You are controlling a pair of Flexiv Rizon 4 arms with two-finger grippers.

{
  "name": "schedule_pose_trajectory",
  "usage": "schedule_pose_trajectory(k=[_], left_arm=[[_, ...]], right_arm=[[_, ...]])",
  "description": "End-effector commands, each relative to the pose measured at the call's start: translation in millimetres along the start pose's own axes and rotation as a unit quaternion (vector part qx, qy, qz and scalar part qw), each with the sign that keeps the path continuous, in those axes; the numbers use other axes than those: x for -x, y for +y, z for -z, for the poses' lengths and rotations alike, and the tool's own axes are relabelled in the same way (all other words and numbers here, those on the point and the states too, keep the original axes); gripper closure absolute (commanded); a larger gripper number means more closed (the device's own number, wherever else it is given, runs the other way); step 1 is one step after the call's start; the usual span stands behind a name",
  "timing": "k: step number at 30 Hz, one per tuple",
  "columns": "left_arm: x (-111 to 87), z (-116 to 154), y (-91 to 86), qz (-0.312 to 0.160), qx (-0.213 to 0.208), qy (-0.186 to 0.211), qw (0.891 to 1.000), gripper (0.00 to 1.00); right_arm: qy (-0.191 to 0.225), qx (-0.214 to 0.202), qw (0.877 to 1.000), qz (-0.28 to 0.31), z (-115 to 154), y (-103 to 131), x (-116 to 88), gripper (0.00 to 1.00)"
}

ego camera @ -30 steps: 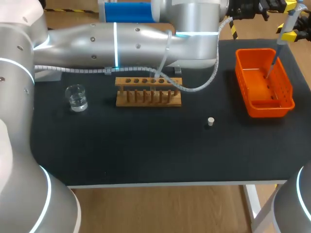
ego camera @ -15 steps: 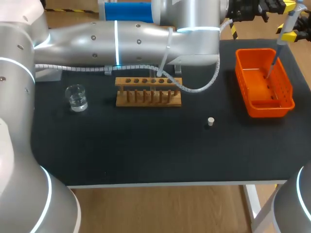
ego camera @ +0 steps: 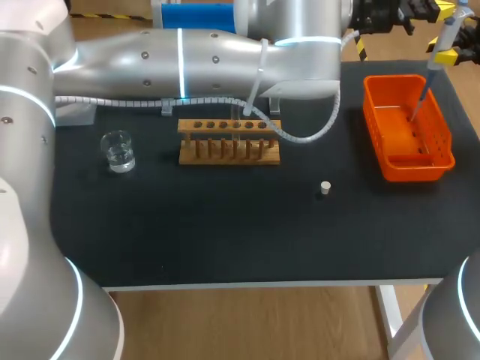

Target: Invert the test tube, pick up the pipette, mount the tip to pipette, aspirate from beaker and dispense into the tube, eject the tip, return the pipette, and cap with the stopper.

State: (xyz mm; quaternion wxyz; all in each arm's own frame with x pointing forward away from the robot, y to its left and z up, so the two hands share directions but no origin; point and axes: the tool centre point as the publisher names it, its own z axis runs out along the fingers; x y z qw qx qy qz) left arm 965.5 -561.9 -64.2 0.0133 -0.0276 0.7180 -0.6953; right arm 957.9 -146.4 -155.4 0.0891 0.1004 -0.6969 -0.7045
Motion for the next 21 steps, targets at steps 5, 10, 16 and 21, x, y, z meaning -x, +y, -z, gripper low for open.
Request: schedule_pose_trajectory(k=[5, 10, 16, 21], left_arm=[[-2.6, -3, 4.5, 0.001, 0.002, -0.003, 1.000, 1.00], [-5.6, -4, 10.1, 0.006, 0.006, -0.005, 1.000, 1.00], [-5.0, -3, 16.2, 0.009, 0.009, -0.007, 1.000, 1.00], [-4.3, -3, 20.5, 0.009, 0.010, -0.009, 1.000, 1.00]], right_arm=[[0.004, 0.000, 1.000, 0.000, 3, 2, 3, 1.00], [0.004, 0.000, 1.000, 0.000, 3, 2, 3, 1.00], [0.004, 0.000, 1.000, 0.000, 3, 2, 3, 1.00], [0.004, 0.000, 1.000, 0.000, 3, 2, 3, 1.00]])
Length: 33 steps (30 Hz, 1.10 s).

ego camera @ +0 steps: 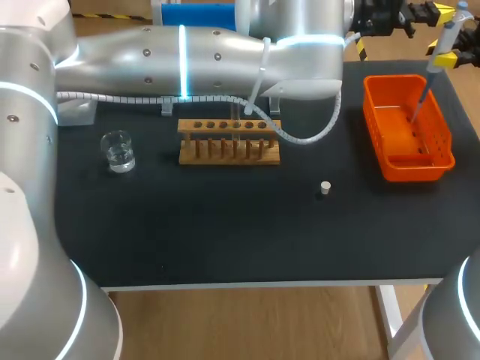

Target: Invert the test tube, pick up the pipette, mount the tip to pipette, aspirate from beaker and dispense into the tube, eject the tip, return the pipette, and cap with the stopper.

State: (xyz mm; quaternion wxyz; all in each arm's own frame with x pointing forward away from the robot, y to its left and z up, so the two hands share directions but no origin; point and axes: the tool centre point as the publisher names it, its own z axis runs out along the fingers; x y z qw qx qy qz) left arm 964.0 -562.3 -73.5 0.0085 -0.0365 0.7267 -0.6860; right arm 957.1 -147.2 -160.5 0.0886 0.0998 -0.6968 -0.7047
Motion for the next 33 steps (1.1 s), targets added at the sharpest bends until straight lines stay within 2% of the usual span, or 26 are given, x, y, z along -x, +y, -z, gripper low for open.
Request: schedule_pose_trajectory(k=[1, 20, 23, 31, 32, 33], left_arm=[[-2.6, -3, 12.2, 0.000, -0.003, -0.007, 1.000, 1.00], [-1.9, -1, 19.6, 0.005, -0.003, -0.009, 1.000, 1.00], [-2.0, 1, 15.5, 0.002, -0.005, -0.012, 1.000, 1.00], [2.5, 13, -12.9, -0.012, 0.002, -0.024, 1.000, 1.00], [2.6, 14, -15.8, -0.013, 0.003, -0.024, 1.000, 0.86], [2.9, 15, -18.2, -0.013, 0.004, -0.024, 1.000, 0.57]], right_arm=[[0.005, 0.000, 1.000, 0.000, 3, 7, 4, 1.00], [0.005, 0.000, 1.000, 0.000, 3, 7, 4, 1.00], [0.005, 0.000, 1.000, 0.000, 3, 7, 4, 1.00], [0.005, 0.000, 1.000, 0.000, 3, 7, 4, 1.00], [0.005, 0.000, 1.000, 0.000, 3, 7, 4, 1.00], [0.005, 0.000, 1.000, 0.000, 3, 7, 4, 1.00]])
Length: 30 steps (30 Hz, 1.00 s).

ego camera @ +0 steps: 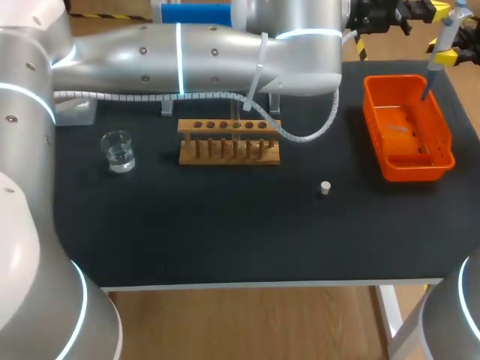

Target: Invert the test tube, pick up the pipette, mount the tip to pipette, aspirate from beaker and dispense into the tube, eject the tip, return the pipette, and cap with the stopper.

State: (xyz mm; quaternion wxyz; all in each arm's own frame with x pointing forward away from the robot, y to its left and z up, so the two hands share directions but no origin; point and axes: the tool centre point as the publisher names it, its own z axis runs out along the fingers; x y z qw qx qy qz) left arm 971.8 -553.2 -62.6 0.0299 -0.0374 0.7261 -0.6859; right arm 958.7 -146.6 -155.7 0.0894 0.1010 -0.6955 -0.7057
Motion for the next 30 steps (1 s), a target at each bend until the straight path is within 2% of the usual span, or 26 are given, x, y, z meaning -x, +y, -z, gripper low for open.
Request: schedule_pose_trajectory(k=[1, 8, 15, 23, 30], left_arm=[[-4.5, 7, -10.2, -0.001, 0.007, -0.007, 1.000, 0.00], [-4.0, 18, -24.3, -0.015, 0.023, 0.018, 0.999, 0.00], [-4.8, 42, -29.4, -0.023, 0.049, 0.050, 0.997, 0.00], [-15.3, 77, -26.6, -0.016, 0.073, 0.064, 0.995, 0.00], [-26.4, 113, -17.0, -0.018, 0.073, 0.061, 0.995, 0.00]], right_arm=[[0.004, -0.002, 1.000, 0.000, 3, 2, 3, 1.00], [0.004, -0.002, 1.000, 0.000, 3, 2, 3, 1.00], [0.004, -0.002, 1.000, 0.000, 3, 2, 3, 1.00], [0.004, -0.002, 1.000, 0.000, 3, 2, 3, 1.00], [0.004, -0.002, 1.000, 0.000, 3, 2, 3, 1.00]])
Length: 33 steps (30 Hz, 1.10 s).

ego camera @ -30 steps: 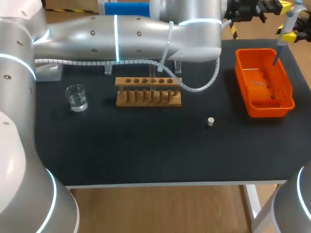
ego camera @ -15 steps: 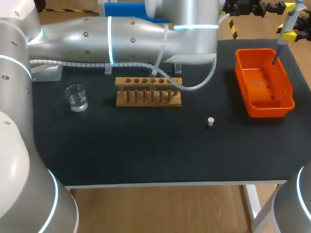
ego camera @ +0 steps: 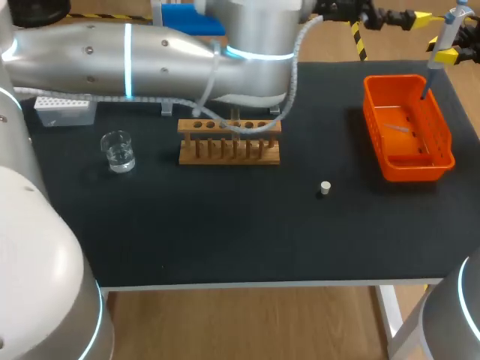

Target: Invert the test tube, pick up the pipette, mount the tip to pipette, aspirate from beaker and dispense into the tube, eject the tip, return the pipette, and cap with the stopper.

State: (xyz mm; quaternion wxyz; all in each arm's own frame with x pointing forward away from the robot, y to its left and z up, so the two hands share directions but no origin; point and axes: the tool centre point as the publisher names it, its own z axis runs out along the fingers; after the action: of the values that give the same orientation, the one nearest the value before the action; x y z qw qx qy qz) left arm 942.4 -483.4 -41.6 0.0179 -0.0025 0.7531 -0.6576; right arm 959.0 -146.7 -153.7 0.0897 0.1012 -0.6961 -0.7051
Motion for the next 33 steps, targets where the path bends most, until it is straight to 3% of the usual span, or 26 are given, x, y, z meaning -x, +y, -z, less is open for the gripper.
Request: schedule_pose_trajectory(k=[1, 13, 33], left_arm=[[-7.6, 43, 4.6, 0.001, 0.034, 0.028, 0.999, 0.00], [-32.5, 96, 29.0, 0.000, 0.026, -0.010, 1.000, 0.00], [-83.8, 184, 89.5, 0.023, -0.021, -0.091, 0.995, 0.00]], right_arm=[[0.004, -0.001, 1.000, 0.000, 3, 0, 2, 1.00], [0.004, -0.001, 1.000, 0.000, 3, 0, 2, 1.00], [0.004, -0.001, 1.000, 0.000, 3, 0, 2, 1.00]])
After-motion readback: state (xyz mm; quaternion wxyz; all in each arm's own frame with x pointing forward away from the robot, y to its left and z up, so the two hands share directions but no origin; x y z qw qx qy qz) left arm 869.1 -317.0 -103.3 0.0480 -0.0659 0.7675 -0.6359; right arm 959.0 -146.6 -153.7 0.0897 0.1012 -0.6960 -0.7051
